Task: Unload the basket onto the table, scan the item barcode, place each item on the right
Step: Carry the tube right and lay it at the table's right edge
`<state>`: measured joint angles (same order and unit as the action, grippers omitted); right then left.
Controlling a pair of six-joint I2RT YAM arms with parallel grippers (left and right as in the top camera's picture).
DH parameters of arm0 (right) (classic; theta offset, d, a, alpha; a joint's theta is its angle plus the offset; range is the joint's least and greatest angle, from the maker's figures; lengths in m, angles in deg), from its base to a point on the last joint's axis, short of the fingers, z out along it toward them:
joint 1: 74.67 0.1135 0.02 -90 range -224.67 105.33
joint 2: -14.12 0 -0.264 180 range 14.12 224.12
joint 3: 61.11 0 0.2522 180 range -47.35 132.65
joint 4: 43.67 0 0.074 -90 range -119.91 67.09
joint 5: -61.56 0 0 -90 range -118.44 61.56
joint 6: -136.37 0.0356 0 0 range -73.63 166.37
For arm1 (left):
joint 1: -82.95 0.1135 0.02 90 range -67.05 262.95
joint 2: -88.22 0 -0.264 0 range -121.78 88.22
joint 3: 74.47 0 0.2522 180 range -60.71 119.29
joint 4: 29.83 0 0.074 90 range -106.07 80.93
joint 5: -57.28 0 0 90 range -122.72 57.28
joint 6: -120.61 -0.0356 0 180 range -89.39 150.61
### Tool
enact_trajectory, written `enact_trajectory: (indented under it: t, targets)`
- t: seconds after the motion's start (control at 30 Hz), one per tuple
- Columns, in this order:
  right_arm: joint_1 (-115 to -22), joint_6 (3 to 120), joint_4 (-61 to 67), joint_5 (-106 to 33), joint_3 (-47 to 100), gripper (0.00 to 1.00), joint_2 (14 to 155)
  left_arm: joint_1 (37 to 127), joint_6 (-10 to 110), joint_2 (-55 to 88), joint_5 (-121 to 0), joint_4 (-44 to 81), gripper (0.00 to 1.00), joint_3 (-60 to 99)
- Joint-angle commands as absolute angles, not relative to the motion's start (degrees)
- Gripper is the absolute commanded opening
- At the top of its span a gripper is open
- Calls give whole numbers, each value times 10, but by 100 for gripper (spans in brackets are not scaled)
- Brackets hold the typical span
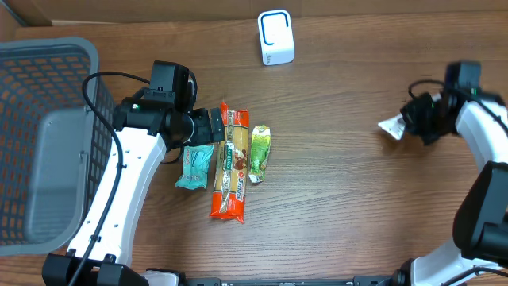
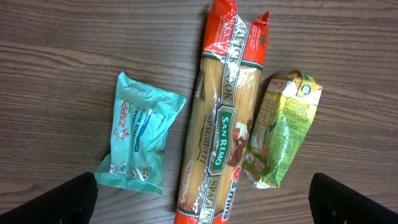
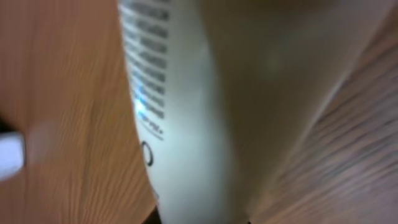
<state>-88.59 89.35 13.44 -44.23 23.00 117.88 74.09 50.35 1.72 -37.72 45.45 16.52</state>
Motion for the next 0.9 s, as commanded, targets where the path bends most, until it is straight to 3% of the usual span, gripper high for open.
enact_trajectory:
  t: [0.0,0.03,0.1,0.13,0.2,0.5,0.63,0.87]
  targets:
    - [-900,946,92,-446,191,4,1162,745,499,13,-383,454,100,168]
    - [-901,939,89,-445,187,9,1162,745,499,13,-383,454,100,168]
    - [-901,905,92,-444,186,39,1162,745,499,13,-383,454,100,168]
    - [-901,891,95,-444,186,49,1162,745,499,13,-383,454,100,168]
    - [-901,867,109,-444,186,59,1162,745,499,13,-383,454,100,168]
    - [-876,740,224,-504,247,65,1124,745,499,13,-383,454,100,168]
    - [-790,715,275,-530,283,76,1101,745,499,13,-383,454,100,168]
    - [-622,751,232,-519,265,77,1122,745,499,13,-383,454,100,168]
